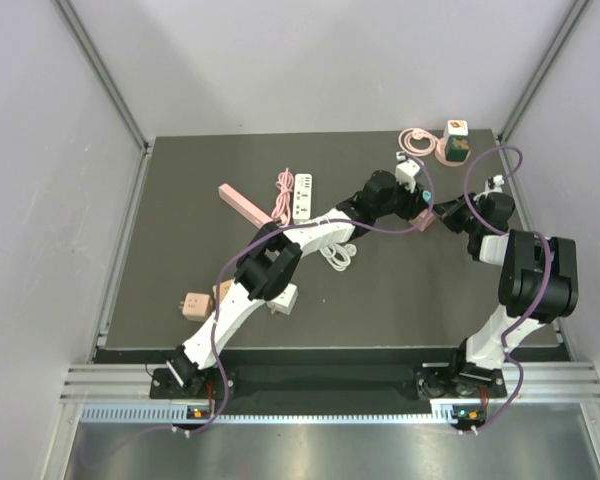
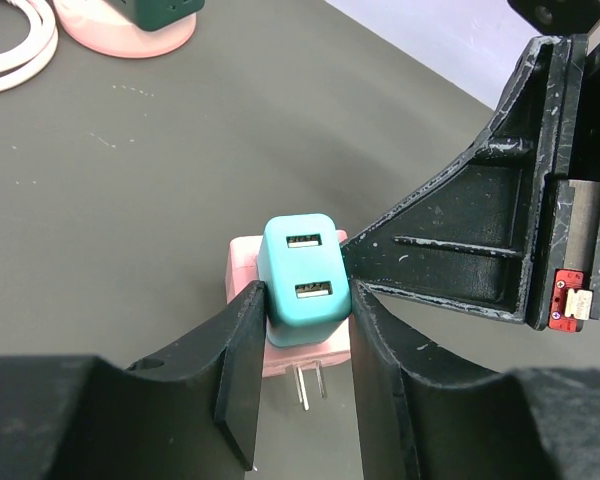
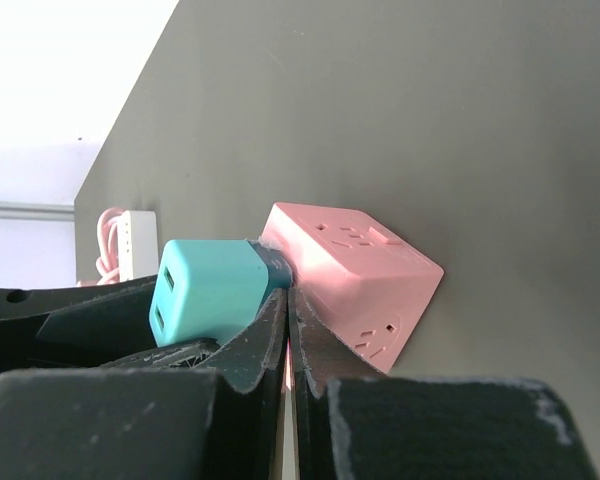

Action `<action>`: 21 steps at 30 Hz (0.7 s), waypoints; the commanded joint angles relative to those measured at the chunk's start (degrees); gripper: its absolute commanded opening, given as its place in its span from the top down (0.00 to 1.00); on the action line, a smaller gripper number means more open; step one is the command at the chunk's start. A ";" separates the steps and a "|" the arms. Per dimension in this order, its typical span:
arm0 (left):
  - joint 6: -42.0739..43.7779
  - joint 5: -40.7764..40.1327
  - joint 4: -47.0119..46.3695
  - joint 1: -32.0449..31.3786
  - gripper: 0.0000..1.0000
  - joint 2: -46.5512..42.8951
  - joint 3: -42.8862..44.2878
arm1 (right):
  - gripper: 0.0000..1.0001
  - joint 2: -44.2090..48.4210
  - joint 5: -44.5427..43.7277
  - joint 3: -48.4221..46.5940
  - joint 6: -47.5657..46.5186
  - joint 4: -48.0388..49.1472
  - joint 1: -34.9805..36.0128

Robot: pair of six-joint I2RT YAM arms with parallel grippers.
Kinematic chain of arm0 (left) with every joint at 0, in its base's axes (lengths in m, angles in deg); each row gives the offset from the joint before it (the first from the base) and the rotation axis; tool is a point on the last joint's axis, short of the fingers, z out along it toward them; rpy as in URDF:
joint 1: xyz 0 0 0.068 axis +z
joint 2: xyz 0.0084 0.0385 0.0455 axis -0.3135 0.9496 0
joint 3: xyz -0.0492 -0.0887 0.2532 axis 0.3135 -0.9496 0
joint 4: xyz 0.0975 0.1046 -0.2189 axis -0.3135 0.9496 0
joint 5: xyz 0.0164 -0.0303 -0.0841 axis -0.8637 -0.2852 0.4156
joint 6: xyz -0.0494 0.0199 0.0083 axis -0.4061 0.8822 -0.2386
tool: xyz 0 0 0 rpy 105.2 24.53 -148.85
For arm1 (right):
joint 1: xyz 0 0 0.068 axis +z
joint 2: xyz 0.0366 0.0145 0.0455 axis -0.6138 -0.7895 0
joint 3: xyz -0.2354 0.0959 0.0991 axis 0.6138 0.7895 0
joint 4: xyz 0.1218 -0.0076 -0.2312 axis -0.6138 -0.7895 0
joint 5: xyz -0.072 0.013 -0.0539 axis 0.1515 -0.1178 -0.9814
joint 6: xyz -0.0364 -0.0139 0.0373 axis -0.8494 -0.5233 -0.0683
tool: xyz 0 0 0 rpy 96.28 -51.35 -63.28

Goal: Pull the plug off the socket

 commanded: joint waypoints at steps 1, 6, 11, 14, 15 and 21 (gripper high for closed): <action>-2.64 4.13 -6.81 -1.17 1.00 -2.90 -0.73 | 1.00 -3.83 -4.94 0.34 -3.60 -7.75 1.00; -5.10 5.72 -10.32 -0.91 1.00 -3.17 -2.23 | 1.00 -3.83 -5.37 0.34 -3.69 -7.83 1.09; -5.11 5.80 -10.15 -0.91 1.00 -3.17 -2.22 | 1.00 -4.53 -5.90 -0.62 -3.95 -9.06 1.35; -4.93 5.72 -10.85 -0.91 1.00 -4.13 -3.28 | 1.00 -5.06 -5.99 -1.33 -3.95 -9.94 1.61; -4.93 5.46 -11.12 -0.91 1.00 -4.31 -3.54 | 1.00 -5.24 -5.99 -1.50 -3.95 -10.20 1.53; -5.89 5.98 -12.79 -0.82 1.00 -6.59 -5.74 | 1.00 -6.20 -6.17 -2.56 -3.95 -11.52 1.79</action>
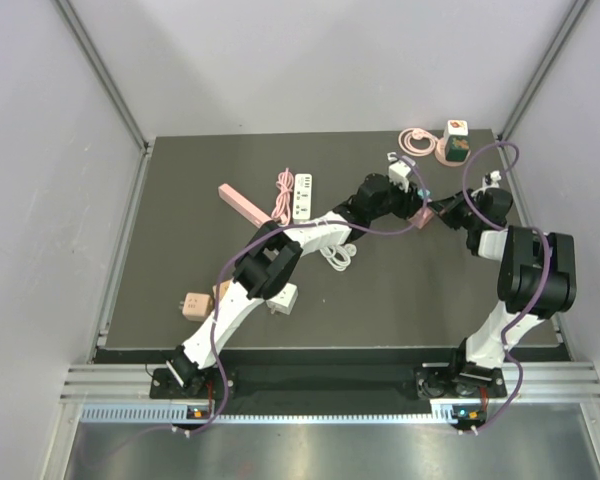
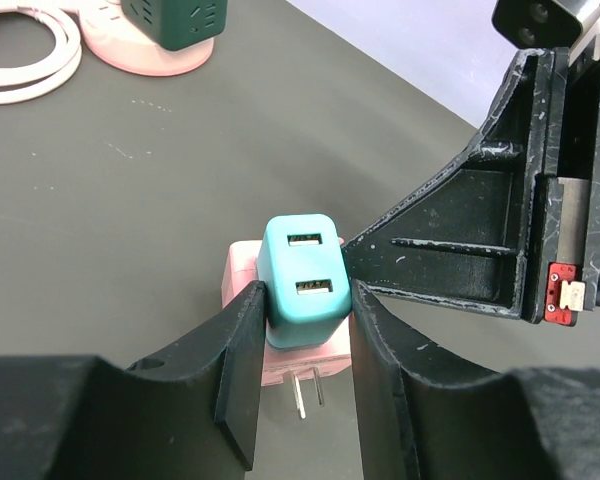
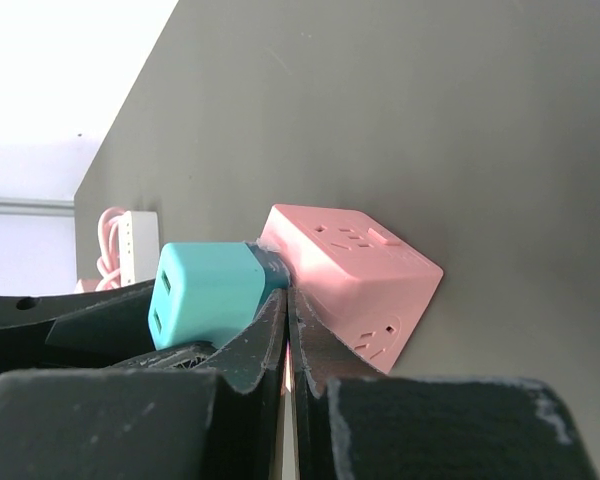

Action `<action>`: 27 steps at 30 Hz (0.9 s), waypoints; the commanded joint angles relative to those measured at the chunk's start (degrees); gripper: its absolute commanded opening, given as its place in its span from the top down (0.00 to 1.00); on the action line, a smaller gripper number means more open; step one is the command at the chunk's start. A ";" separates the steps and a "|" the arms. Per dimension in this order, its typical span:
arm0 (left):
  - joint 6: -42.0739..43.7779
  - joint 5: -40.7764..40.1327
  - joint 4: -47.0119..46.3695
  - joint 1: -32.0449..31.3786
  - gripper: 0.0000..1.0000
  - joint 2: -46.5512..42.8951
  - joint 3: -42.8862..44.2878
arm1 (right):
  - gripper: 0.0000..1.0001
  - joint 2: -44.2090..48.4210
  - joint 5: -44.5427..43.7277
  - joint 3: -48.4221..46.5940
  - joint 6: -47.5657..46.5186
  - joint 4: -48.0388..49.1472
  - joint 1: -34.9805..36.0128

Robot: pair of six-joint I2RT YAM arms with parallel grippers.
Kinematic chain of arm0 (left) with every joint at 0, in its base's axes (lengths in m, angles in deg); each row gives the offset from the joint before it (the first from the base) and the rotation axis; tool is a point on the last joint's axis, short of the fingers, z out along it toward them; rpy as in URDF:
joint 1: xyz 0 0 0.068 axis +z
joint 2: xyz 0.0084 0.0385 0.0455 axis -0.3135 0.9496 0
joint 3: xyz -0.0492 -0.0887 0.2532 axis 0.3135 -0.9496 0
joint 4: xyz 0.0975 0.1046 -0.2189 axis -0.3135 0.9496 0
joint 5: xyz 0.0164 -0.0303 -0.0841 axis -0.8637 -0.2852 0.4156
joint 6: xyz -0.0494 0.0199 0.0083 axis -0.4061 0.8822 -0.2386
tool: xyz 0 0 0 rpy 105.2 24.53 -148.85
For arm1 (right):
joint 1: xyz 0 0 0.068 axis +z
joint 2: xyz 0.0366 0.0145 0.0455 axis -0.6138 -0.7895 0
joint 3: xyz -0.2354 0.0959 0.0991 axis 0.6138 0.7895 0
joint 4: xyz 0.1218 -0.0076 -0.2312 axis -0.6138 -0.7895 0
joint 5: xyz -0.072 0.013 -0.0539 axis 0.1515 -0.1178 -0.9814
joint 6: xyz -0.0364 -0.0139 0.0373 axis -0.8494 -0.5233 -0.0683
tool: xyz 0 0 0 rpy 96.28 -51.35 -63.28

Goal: Pull the plug off the socket

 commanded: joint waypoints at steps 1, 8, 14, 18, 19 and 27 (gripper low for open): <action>-3.53 6.24 -4.31 -1.54 1.00 -6.77 -1.48 | 1.00 -4.52 -6.38 -0.11 -3.67 -10.37 1.24; -5.12 6.15 -3.96 -1.10 1.00 -7.12 -1.57 | 1.00 -4.79 -6.91 -0.90 -4.28 -11.60 1.68; -8.11 6.68 -4.05 -0.14 1.00 -7.30 -1.48 | 1.00 -4.96 -7.00 -1.43 -4.37 -12.13 1.86; -9.86 7.73 -4.84 0.39 1.00 -7.12 -1.48 | 1.00 -5.14 -7.09 -1.87 -4.72 -12.56 1.95; -10.22 7.82 -5.01 0.39 1.00 -7.04 -1.48 | 1.00 -5.22 -7.00 -1.96 -4.72 -12.83 2.03; -10.74 8.35 -5.19 0.48 1.00 -7.91 -1.83 | 1.00 -5.49 -7.09 -2.39 -4.72 -13.27 2.03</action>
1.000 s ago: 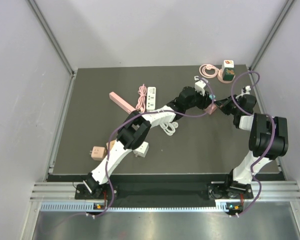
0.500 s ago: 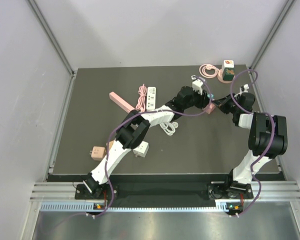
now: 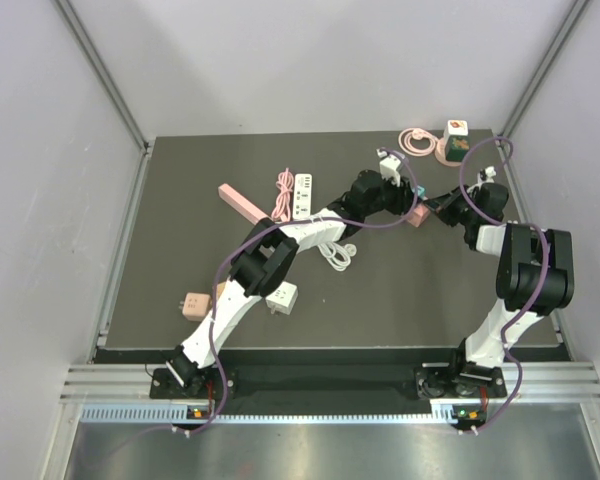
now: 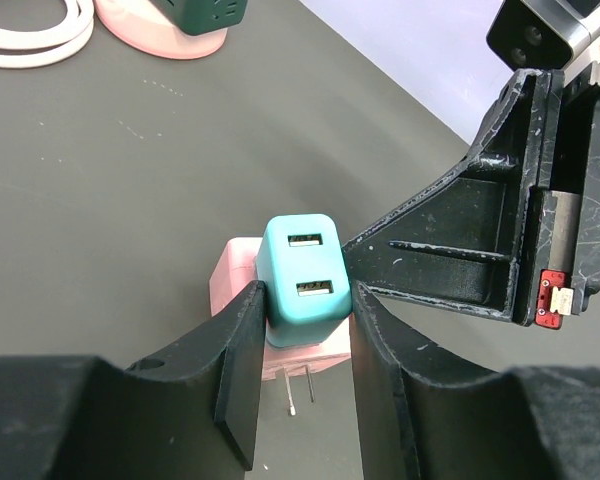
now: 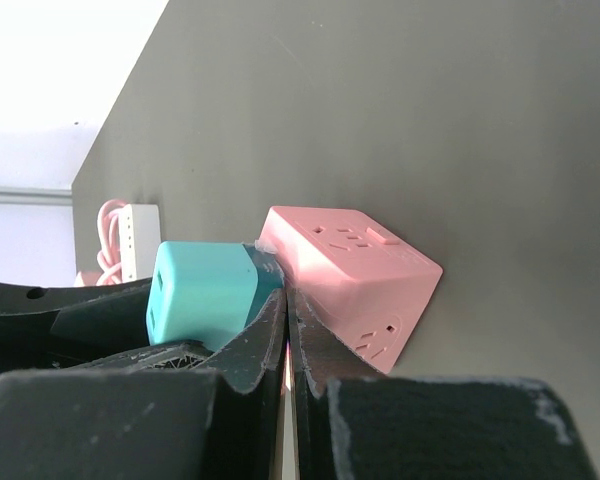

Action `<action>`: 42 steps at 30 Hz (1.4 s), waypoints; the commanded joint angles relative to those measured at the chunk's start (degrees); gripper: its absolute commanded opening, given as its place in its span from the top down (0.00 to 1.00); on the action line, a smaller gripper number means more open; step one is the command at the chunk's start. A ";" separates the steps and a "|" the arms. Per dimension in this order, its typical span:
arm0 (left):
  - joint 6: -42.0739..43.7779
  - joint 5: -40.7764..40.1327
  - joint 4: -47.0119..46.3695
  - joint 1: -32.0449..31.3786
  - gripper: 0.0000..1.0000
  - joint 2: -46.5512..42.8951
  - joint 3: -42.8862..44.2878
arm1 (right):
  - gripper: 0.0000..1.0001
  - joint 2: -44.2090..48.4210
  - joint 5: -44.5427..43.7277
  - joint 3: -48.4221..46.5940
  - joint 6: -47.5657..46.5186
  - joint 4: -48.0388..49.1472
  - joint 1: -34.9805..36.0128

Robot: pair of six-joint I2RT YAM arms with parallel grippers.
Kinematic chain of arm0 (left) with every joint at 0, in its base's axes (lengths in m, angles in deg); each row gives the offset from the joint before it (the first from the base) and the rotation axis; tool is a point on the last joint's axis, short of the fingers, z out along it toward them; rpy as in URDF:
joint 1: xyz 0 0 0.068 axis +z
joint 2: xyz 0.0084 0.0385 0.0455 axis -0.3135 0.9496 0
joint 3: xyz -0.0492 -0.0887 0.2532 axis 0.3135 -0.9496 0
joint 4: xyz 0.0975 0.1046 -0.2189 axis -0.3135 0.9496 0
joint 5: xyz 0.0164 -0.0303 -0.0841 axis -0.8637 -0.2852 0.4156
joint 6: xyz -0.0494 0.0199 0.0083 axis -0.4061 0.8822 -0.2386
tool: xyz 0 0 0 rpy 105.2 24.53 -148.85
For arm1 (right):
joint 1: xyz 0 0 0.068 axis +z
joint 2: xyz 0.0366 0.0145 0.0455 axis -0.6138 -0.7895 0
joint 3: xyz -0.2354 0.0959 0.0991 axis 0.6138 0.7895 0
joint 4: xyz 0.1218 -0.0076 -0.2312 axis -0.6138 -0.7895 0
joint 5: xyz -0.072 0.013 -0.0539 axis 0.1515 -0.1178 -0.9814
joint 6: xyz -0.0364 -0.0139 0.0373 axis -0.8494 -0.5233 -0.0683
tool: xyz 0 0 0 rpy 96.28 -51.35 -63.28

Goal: Pull the plug off the socket

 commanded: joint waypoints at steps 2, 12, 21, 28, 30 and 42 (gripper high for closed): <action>-4.43 7.74 -5.03 -1.47 1.00 -7.08 -0.32 | 1.00 -4.35 -7.20 0.82 -4.31 -9.66 0.72; -13.04 11.08 -9.26 1.17 1.00 -4.89 -0.15 | 1.00 -4.44 -7.28 0.47 -4.57 -10.10 0.90; -8.21 9.59 -5.83 1.70 1.00 -6.03 -0.77 | 1.00 -4.79 -7.46 -0.15 -5.01 -10.89 1.25; -0.76 8.19 -3.03 0.38 1.00 -7.61 -0.85 | 1.00 -4.79 -7.64 -0.50 -5.36 -11.42 1.60; 3.63 5.12 -1.01 -1.10 1.00 -9.01 -1.12 | 1.00 -4.71 -7.81 -0.50 -5.36 -11.51 1.60; 20.52 -4.99 4.28 -6.73 1.00 -10.16 -1.11 | 1.00 -4.62 -8.16 -0.85 -5.89 -12.04 2.13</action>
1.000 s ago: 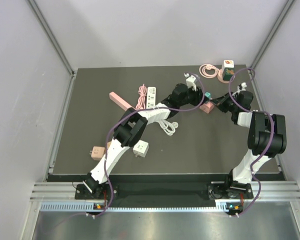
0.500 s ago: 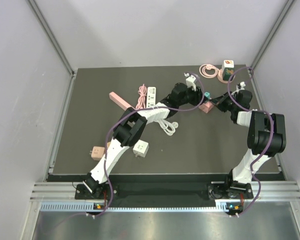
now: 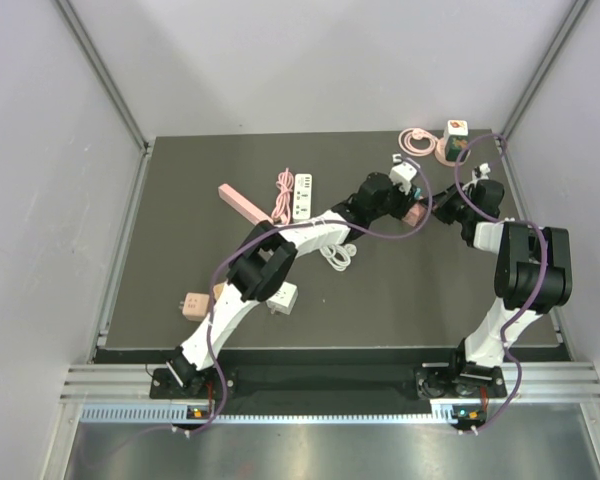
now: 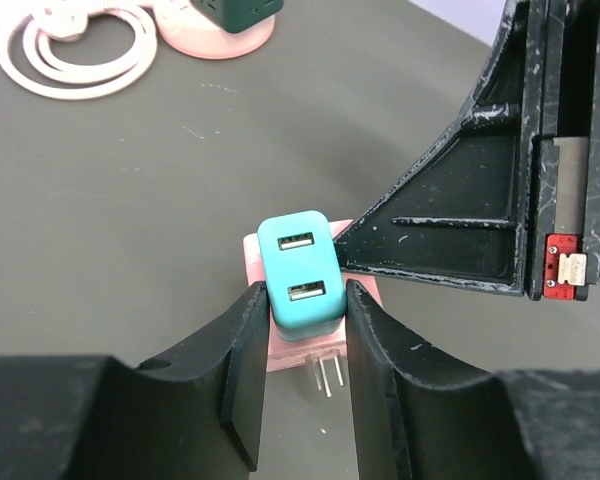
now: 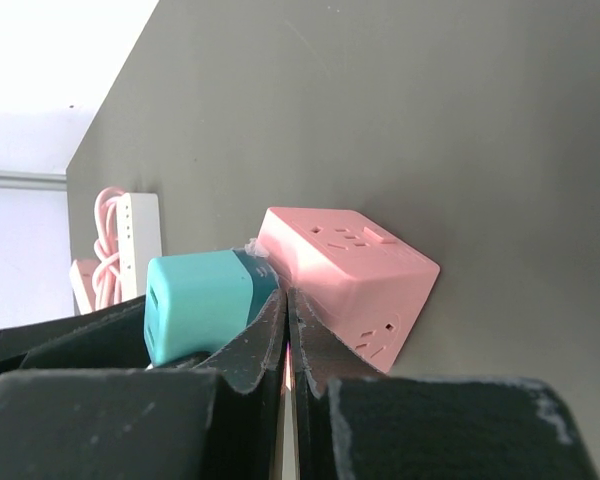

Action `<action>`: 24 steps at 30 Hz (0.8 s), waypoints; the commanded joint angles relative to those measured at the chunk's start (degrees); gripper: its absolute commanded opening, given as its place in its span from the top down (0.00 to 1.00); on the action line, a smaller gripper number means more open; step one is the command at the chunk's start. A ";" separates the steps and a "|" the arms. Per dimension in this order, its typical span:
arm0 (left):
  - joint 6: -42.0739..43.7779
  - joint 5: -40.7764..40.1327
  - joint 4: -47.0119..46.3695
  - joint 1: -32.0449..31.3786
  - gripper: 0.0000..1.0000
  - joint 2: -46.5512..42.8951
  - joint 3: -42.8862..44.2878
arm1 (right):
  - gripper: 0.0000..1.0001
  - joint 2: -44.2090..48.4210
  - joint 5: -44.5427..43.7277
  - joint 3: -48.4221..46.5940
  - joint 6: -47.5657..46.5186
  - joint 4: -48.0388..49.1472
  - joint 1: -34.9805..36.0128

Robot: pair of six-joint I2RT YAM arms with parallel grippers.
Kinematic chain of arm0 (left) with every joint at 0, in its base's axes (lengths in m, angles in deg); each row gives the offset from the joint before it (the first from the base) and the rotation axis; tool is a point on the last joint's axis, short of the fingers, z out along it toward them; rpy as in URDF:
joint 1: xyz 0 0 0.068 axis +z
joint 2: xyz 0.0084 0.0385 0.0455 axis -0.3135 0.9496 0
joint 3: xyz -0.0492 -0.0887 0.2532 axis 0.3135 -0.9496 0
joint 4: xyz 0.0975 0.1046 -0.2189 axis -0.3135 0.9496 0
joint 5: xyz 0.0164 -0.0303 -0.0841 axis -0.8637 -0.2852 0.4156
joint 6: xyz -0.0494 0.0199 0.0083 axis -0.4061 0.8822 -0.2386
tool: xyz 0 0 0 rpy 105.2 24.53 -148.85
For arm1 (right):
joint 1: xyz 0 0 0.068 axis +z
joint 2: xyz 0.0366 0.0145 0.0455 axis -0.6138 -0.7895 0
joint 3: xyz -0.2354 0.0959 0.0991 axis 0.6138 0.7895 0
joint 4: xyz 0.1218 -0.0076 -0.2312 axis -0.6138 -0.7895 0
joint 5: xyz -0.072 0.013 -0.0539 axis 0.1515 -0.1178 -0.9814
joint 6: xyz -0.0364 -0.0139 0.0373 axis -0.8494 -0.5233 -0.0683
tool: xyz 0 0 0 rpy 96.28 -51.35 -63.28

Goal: Pull the plug off the socket

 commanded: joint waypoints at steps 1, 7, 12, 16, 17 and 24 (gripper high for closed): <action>7.34 1.06 -2.23 -4.77 1.00 -6.53 0.50 | 1.00 -3.98 -8.25 0.96 -4.78 -10.00 0.64; 12.91 -4.05 -1.44 -7.06 1.00 -6.97 0.67 | 1.00 -3.98 -8.60 0.61 -5.21 -10.44 0.99; -6.62 9.09 -1.70 -2.95 1.00 -6.19 3.48 | 1.00 -4.51 -8.16 0.00 -5.48 -11.06 1.17; -13.99 15.11 -2.08 -1.61 1.00 -4.25 6.91 | 1.00 -4.77 -8.07 -0.44 -5.83 -11.58 1.26; -14.08 15.37 -1.89 -1.70 1.00 -3.90 7.44 | 1.00 -4.77 -8.16 -0.62 -5.83 -11.76 1.35; -21.20 19.15 -4.17 -0.21 1.00 -2.05 8.76 | 1.00 -4.77 -8.43 -0.80 -6.27 -12.03 1.61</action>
